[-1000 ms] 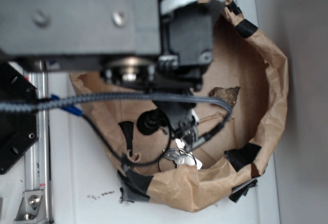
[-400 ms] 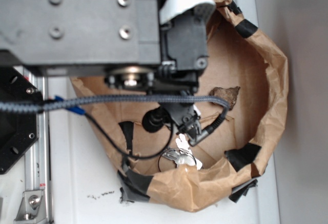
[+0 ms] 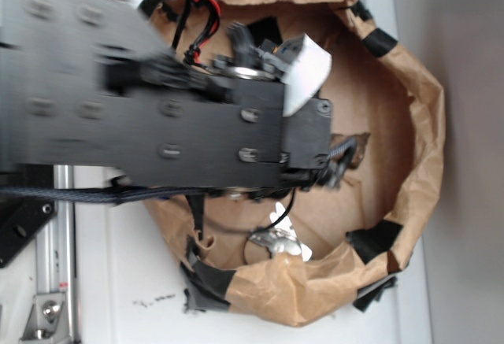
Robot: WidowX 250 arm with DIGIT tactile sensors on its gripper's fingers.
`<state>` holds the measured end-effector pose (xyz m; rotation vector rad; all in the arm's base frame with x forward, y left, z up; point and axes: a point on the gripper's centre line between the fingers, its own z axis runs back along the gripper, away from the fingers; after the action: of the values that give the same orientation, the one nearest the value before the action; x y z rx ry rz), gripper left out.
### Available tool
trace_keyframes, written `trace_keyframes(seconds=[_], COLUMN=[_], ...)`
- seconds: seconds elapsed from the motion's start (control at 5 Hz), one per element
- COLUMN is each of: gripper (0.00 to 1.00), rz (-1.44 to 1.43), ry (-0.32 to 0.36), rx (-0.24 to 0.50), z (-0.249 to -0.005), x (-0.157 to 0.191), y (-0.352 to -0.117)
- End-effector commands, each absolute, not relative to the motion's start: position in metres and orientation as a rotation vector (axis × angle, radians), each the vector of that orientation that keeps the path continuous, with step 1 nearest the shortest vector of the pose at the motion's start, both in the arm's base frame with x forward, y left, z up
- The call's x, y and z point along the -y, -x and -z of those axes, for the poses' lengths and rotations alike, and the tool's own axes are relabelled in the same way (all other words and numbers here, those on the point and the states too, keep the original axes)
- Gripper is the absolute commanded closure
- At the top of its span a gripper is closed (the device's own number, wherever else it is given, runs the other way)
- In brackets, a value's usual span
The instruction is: Grab the black box.
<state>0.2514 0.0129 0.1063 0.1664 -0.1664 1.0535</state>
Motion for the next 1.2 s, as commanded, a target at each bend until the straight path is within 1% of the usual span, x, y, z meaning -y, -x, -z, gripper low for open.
trace_keyframes(seconds=[0.0, 0.2, 0.4, 0.6, 0.8, 1.0], gripper=[0.0, 0.0, 0.0, 0.0, 0.0, 0.0], rz=[-1.457, -1.487, -1.474, -1.469, -1.377, -1.377], ry=[-0.191, -0.186, -0.178, -0.172, -0.14, -0.14], rx=[0.232, 0.211, 0.204, 0.175, 0.215, 0.215], z=[-0.09, -0.077, -0.076, -0.077, -0.087, -0.087], x=[-0.068, -0.087, -0.091, -0.09, -0.091, -0.091], y=[-0.244, -0.247, -0.249, -0.24, -0.235, -0.235])
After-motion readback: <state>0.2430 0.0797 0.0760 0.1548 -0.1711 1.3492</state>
